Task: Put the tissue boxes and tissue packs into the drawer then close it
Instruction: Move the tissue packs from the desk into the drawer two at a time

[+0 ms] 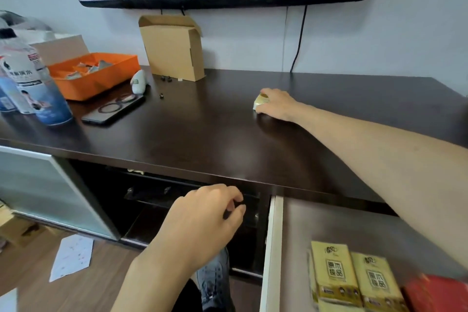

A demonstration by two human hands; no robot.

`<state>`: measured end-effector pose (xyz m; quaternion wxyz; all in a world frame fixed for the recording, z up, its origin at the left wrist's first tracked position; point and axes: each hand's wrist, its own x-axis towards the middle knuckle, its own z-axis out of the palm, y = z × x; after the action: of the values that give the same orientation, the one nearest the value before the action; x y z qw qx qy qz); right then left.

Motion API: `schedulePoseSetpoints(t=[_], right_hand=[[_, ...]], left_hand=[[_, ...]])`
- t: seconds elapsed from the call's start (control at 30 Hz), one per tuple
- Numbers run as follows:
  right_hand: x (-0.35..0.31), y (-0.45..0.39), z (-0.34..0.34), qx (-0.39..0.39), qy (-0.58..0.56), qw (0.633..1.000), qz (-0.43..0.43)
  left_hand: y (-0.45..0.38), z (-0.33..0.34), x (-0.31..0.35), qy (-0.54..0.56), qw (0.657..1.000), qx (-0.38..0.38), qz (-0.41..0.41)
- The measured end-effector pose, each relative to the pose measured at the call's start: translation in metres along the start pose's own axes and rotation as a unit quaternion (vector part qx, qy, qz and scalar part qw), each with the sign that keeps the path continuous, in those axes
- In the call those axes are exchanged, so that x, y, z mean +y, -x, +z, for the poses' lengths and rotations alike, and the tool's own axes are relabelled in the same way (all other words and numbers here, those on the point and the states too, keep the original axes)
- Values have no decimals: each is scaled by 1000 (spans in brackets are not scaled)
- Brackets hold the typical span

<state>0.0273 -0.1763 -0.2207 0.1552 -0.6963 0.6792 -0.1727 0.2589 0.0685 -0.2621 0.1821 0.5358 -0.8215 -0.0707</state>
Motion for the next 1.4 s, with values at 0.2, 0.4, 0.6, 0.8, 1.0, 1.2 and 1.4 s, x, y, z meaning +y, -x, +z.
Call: schedulePoseSetpoints(t=[0.2,0.4,0.6,0.8,1.0,1.2,1.4], right_hand=[[7,14,-5,24,131,991,-33],[4,100,-24,-83,176,976,-102],[14,192,-35,-59,88,992,-62],[33,298,-40,19,165,983,-82],[56,358,-6,11,200,980,-16],[74,358,7,-6,186,979,79],[92,361,-15,-152,53,987,-22]], left_hand=[[-3,-5,11,7,999,37,-9],[-11,0,26,15,996,79,-28],[-15,3,41,44,994,92,-38],[0,14,68,34,996,59,56],[10,28,102,10,978,-66,196],[7,55,117,-68,961,-144,225],[2,63,113,-49,962,-165,211]])
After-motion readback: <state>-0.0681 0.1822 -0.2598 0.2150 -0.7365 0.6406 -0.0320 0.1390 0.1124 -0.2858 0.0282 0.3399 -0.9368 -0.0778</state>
